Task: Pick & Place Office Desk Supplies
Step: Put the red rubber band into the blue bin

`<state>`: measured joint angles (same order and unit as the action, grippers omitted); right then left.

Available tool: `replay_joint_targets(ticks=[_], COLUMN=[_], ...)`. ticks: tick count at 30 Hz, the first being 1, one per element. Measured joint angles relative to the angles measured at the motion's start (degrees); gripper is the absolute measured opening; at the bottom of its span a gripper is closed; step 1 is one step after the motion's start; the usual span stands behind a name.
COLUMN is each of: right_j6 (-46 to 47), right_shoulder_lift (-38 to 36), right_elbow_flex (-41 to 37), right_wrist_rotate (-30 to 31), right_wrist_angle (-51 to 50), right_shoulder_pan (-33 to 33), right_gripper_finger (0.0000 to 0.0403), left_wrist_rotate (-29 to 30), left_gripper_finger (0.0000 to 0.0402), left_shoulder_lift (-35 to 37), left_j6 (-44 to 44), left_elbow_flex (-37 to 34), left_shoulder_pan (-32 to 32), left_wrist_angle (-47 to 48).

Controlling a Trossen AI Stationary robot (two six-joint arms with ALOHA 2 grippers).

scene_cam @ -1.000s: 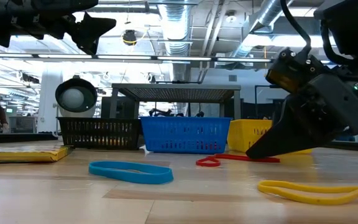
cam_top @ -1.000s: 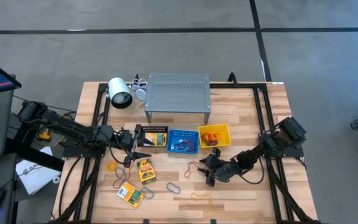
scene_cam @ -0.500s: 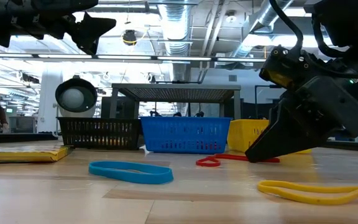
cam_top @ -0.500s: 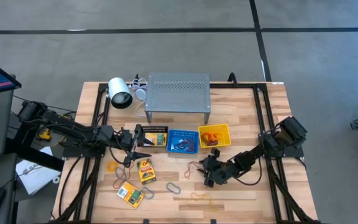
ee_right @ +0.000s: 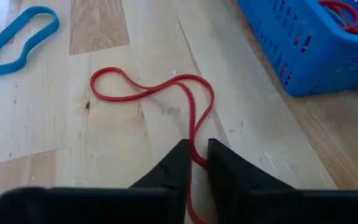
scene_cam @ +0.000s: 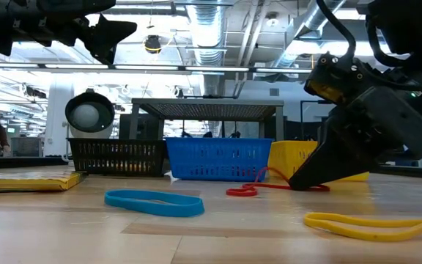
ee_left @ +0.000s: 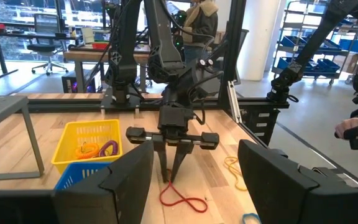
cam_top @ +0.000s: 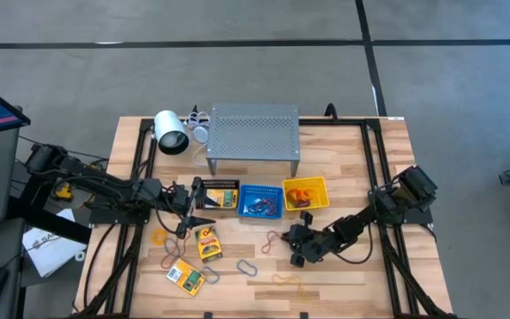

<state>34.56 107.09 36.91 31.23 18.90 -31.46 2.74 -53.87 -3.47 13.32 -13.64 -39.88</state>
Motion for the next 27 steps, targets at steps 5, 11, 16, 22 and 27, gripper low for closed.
replay_joint_targets(ticks=[5,11,16,22,27], right_j6=[1.06,1.04,-0.73,-2.45,-5.47], right_shoulder_lift=[0.0,-1.7,-4.64,-7.93,-10.05], right_elbow_flex=[-0.07,-0.22,-0.44,-0.35,-0.33], right_wrist_rotate=[-0.27,-1.2,-2.83,-1.31,-0.53], right_wrist_angle=[0.37,1.29,0.36,1.07,3.44], right_shoulder_pan=[0.02,0.44,0.32,0.42,0.35], right_gripper_finger=[0.0006,0.0002,0.0001,0.0,0.0], left_wrist_rotate=[0.0,0.01,0.02,0.0,0.0], left_gripper_finger=[0.0232,0.0232,0.0232,0.0232,0.0232], left_shoulder_lift=[0.0,0.0,0.0,0.0,0.0], left_j6=[0.01,0.01,-0.01,0.0,-0.02], left_elbow_flex=[0.0,0.0,0.0,0.0,-0.02], left_shoulder_pan=[0.01,0.0,-0.01,-0.01,-0.01], left_wrist_angle=[0.0,0.0,0.0,0.0,0.0])
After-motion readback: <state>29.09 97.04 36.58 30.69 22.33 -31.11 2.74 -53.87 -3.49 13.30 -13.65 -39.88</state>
